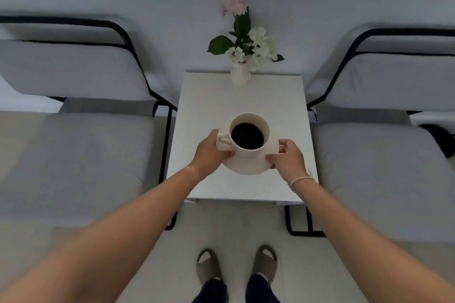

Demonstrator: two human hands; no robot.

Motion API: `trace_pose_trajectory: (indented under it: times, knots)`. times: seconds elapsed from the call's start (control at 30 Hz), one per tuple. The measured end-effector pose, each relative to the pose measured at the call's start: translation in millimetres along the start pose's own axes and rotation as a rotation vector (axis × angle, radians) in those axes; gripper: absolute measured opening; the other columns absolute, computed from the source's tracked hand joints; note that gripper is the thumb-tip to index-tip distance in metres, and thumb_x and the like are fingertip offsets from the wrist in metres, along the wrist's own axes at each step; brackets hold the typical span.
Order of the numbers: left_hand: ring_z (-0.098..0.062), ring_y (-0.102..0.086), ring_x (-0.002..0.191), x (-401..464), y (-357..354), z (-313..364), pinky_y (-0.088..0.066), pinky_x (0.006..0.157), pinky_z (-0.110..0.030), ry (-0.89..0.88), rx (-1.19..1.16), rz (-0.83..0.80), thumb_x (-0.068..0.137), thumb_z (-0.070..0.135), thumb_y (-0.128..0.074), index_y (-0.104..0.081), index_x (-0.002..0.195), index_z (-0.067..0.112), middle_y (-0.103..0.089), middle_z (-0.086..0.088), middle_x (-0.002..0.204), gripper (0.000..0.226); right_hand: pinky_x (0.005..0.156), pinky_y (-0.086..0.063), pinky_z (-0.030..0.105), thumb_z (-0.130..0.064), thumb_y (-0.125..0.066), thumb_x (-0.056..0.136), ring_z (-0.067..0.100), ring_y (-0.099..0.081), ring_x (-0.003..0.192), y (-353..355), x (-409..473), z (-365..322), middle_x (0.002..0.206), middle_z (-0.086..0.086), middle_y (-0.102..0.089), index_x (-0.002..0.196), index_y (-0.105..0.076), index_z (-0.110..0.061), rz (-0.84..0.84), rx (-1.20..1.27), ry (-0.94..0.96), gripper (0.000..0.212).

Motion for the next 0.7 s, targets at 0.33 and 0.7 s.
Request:
trace_pose_trajectory:
  times: [0.33, 0.7]
  knots:
    - [-0.016, -0.055, 0.1, 68.7, -13.9, -93.6, -0.044, 0.08, -0.026, 0.077, 0.05, -0.009, 0.07, 0.026, -0.064, -0.048, 0.122, 0.021, -0.059, 0.003, 0.112, 0.054, 0.086, -0.053, 0.051, 0.0, -0.062, 0.074, 0.028, -0.057, 0.099, -51.4, 80.4, 81.0, 0.102, 0.004, -0.055, 0.11, -0.05, -0.014, 0.008, -0.092, -0.061, 0.041]
    - [-0.022, -0.056, 0.103, 109.6, -47.2, -184.8, -0.047, 0.087, -0.035, 0.15, 0.153, -0.04, 0.078, 0.014, -0.064, -0.047, 0.123, 0.018, -0.06, -0.002, 0.112, 0.048, 0.085, -0.055, 0.047, -0.001, -0.06, 0.077, 0.026, -0.058, 0.098, -71.1, 123.4, 163.4, 0.103, 0.002, -0.055, 0.116, -0.05, -0.013, 0.023, -0.13, -0.162, 0.042]
Point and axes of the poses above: each hand's wrist, its own x-axis towards the middle knuckle, its own y-axis out of the back of the hand, z = x × y, the point moved 6 cm from there along x, towards the middle knuckle
